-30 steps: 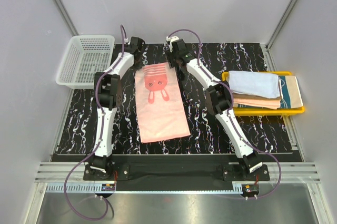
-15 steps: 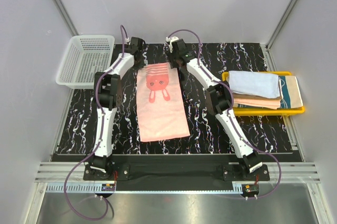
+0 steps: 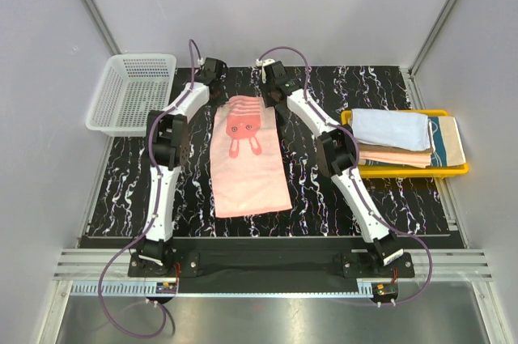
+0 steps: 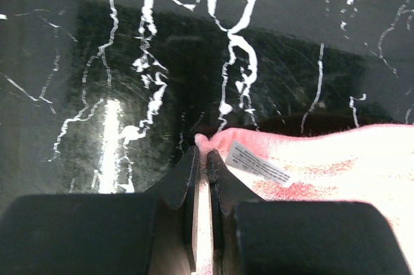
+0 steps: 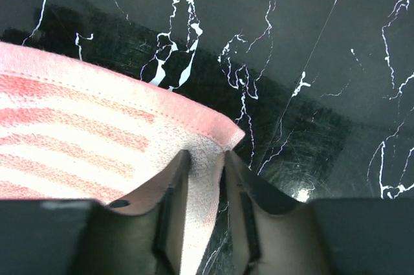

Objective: Fold and stack the towels
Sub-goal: Fold the towel

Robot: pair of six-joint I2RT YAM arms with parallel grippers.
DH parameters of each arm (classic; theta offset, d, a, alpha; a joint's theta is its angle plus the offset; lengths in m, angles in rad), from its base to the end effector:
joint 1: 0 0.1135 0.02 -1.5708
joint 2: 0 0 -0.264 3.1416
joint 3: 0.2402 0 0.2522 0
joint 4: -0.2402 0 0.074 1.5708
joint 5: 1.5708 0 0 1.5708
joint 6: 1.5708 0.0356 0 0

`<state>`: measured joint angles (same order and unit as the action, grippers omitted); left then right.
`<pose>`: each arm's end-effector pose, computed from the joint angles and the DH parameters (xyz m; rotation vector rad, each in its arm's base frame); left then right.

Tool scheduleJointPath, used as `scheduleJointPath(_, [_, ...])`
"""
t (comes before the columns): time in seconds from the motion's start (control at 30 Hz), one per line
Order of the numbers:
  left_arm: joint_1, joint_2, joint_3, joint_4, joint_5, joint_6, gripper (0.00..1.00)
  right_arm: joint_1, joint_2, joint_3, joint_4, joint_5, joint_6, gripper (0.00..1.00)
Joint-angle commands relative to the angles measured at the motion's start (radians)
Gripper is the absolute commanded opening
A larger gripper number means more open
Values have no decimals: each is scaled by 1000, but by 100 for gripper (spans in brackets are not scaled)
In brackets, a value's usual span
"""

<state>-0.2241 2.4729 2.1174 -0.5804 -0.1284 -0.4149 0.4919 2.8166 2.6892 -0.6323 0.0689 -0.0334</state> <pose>0.5299 -0.1161 0.1601 -0.2905 2.4818 -0.1053 0.5302 0.2813 0.1508 -0.5723 2.2617 0.1493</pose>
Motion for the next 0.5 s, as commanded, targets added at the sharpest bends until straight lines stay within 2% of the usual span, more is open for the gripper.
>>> scheduleJointPath(0.0, [-15,-45,-22,-6,36,8,2,7,9,27,-58,20,4,34])
scheduleJointPath(0.13, [-12,-55,-27,-4,9,21,2,-4,-23,-34,0,72,21,22])
scheduleJointPath(0.23, [-12,-68,-34,16,-23,31,1,-16,-69,-104,61,107,27,8])
scheduleJointPath(0.33, [-8,-98,-71,60,-48,34,0,-19,-120,-155,133,127,18,3])
scheduleJointPath(0.47, [-1,-164,-111,119,-73,44,0,-19,-201,-212,216,146,-2,1])
